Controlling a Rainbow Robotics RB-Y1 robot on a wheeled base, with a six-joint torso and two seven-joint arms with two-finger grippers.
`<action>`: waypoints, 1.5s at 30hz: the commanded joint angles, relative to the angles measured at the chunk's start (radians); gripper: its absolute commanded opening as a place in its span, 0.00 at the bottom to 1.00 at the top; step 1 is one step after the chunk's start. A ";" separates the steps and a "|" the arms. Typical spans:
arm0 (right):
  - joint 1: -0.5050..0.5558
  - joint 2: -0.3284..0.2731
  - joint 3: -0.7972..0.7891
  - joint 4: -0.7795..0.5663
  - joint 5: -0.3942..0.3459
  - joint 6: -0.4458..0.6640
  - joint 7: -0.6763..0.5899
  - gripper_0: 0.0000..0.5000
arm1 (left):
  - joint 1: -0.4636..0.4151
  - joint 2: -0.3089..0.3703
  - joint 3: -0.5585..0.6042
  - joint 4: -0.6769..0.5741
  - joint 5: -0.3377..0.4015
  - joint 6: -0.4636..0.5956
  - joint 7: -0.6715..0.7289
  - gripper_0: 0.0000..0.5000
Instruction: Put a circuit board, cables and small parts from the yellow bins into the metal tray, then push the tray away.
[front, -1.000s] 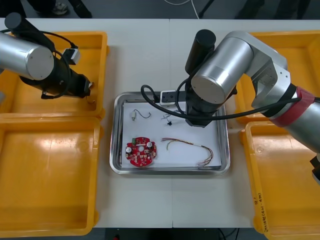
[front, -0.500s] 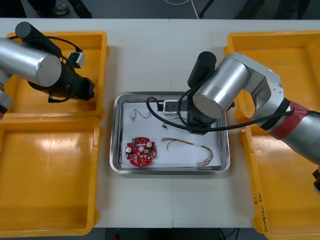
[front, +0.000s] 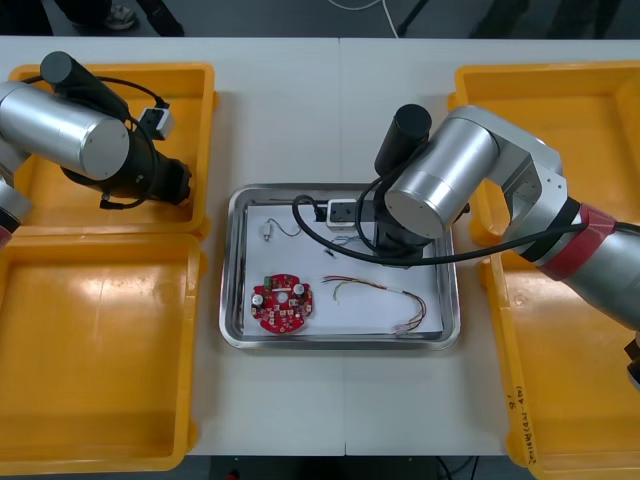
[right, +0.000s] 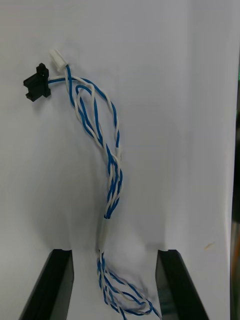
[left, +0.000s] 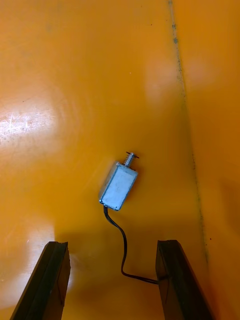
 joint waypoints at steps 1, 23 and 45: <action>0.001 0.018 0.009 -0.048 0.018 0.015 -0.007 1.00 | 0.008 -0.011 -0.013 0.005 -0.009 -0.019 -0.040 0.96; -0.002 0.053 -0.132 -0.213 0.047 0.300 -0.047 1.00 | 0.008 -0.011 -0.025 0.044 0.022 -0.088 -0.045 0.00; 0.001 0.016 -0.260 -0.468 0.030 0.487 -0.334 1.00 | 0.007 0.019 0.151 -0.003 0.017 0.071 -0.106 0.00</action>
